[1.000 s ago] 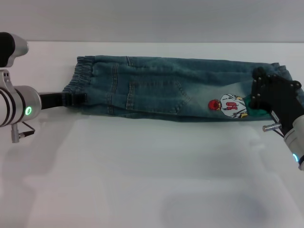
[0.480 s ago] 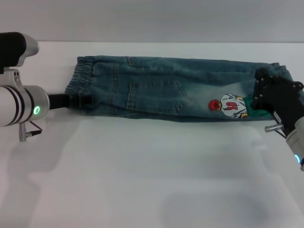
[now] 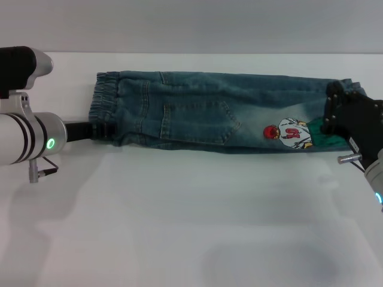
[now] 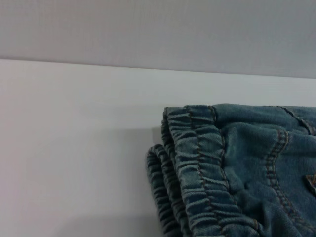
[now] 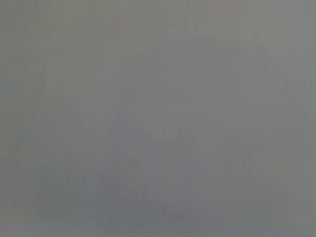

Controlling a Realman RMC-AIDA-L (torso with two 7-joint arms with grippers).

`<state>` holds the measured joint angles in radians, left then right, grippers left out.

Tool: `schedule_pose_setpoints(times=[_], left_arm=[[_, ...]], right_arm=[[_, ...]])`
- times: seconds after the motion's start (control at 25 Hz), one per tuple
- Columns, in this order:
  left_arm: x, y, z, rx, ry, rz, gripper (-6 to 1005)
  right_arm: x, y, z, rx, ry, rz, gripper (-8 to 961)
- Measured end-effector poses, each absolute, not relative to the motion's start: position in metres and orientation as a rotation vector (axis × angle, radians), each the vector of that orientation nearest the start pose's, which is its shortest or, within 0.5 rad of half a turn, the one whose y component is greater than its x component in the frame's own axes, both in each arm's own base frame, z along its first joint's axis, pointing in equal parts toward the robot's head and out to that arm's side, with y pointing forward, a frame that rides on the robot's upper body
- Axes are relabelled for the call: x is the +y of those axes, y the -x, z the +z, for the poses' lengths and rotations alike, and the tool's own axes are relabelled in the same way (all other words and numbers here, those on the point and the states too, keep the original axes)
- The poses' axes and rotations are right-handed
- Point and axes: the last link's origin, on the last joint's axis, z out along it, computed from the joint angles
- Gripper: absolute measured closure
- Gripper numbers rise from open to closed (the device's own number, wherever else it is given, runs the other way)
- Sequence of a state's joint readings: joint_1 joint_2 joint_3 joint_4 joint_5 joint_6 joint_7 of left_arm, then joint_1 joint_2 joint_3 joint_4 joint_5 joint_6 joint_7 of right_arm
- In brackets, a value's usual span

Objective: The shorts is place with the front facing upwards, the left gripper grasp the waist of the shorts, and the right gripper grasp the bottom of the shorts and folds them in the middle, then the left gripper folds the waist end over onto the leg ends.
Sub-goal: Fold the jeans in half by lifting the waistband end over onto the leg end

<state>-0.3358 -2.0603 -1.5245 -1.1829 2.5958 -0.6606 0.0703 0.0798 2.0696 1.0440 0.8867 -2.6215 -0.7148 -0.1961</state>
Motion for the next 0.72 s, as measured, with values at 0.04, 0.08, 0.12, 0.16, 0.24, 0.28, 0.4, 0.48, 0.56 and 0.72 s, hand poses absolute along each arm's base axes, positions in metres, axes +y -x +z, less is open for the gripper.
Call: schedule_pose_setpoints(times=[0.04, 0.08, 0.12, 0.16, 0.24, 0.28, 0.4, 0.48, 0.56, 0.72], left_arm=[[0.375, 0.259, -0.022, -1.262, 1.934, -0.118, 454], [0.375, 0.259, -0.022, -1.263, 1.934, -0.119, 458], [0.375, 0.259, -0.022, -1.265, 1.934, -0.120, 462], [0.374, 0.259, -0.022, -1.267, 1.933, -0.124, 467], [0.374, 0.257, -0.021, -1.270, 1.931, -0.135, 475], [0.374, 0.256, -0.021, -1.271, 1.931, -0.144, 480], [0.374, 0.251, -0.017, -1.268, 1.931, -0.179, 493], [0.373, 0.246, -0.014, -1.265, 1.930, -0.210, 506], [0.371, 0.237, -0.007, -1.250, 1.930, -0.259, 523], [0.367, 0.225, 0.000, -1.212, 1.937, -0.305, 612]], right_arm=[[0.305, -0.270, -0.043, 0.496, 1.727, 0.610, 952], [0.305, -0.270, -0.043, 0.496, 1.726, 0.612, 952], [0.305, -0.269, -0.043, 0.495, 1.725, 0.613, 952], [0.305, -0.269, -0.043, 0.496, 1.724, 0.613, 952], [0.304, -0.269, -0.043, 0.497, 1.724, 0.613, 952], [0.304, -0.269, -0.043, 0.497, 1.723, 0.613, 952], [0.304, -0.270, -0.043, 0.498, 1.723, 0.612, 952], [0.304, -0.271, -0.043, 0.499, 1.724, 0.607, 952], [0.304, -0.272, -0.043, 0.500, 1.725, 0.603, 952], [0.305, -0.273, -0.044, 0.497, 1.731, 0.599, 952]])
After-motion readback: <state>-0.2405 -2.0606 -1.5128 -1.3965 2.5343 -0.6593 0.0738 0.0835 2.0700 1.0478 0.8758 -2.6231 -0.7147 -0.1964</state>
